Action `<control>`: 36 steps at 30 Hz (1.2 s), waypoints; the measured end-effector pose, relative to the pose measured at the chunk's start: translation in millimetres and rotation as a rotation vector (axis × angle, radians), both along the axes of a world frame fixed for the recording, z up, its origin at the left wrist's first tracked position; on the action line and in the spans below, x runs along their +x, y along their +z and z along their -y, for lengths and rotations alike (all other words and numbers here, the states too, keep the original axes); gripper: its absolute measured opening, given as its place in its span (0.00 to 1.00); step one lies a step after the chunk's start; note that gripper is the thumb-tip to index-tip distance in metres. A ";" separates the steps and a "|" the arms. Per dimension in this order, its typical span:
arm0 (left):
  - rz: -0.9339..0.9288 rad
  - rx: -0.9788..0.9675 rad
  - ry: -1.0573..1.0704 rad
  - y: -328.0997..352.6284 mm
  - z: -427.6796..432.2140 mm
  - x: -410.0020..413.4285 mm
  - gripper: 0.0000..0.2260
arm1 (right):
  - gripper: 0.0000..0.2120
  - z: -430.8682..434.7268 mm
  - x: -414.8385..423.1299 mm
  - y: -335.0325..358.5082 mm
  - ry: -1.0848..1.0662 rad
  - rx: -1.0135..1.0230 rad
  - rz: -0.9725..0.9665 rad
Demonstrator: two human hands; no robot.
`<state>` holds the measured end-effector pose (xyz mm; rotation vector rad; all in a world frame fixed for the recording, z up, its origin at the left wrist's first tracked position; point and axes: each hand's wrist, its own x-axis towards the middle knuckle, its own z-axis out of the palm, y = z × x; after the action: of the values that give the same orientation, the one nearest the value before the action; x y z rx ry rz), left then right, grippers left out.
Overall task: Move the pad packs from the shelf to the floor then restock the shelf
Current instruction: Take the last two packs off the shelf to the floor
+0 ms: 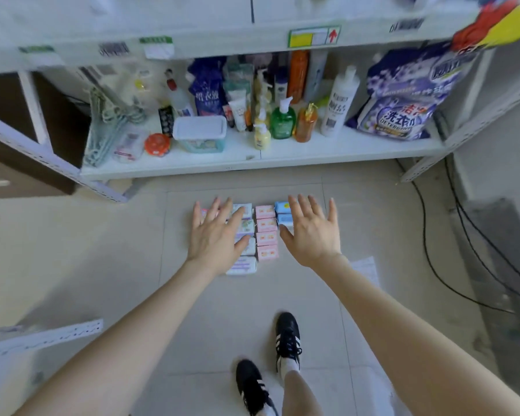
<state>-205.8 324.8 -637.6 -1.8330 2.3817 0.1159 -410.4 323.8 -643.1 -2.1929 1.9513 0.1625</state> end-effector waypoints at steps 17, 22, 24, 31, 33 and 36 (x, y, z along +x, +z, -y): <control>0.004 -0.498 0.069 301.8 23.5 39.3 0.29 | 0.33 28.1 41.4 303.3 0.040 -0.531 0.065; 0.009 -0.638 0.086 383.2 24.6 53.9 0.30 | 0.33 30.8 54.7 387.0 0.049 -0.699 0.056; 0.010 -0.688 0.080 413.8 25.9 60.0 0.30 | 0.32 32.8 59.1 416.2 0.054 -0.757 0.068; -0.004 -0.853 0.060 498.3 46.8 72.8 0.29 | 0.32 57.8 69.3 490.9 0.059 -0.877 0.088; -0.019 -0.891 0.057 515.4 60.0 74.0 0.29 | 0.33 70.1 70.5 506.2 0.063 -0.901 0.082; -0.006 -0.934 0.052 538.9 86.1 76.1 0.30 | 0.32 94.3 71.4 529.3 0.070 -0.922 0.086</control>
<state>-129.7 238.7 -98.7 -2.1736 2.5946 -1.1654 -339.0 229.5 -113.8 -2.6811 2.1428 -0.9950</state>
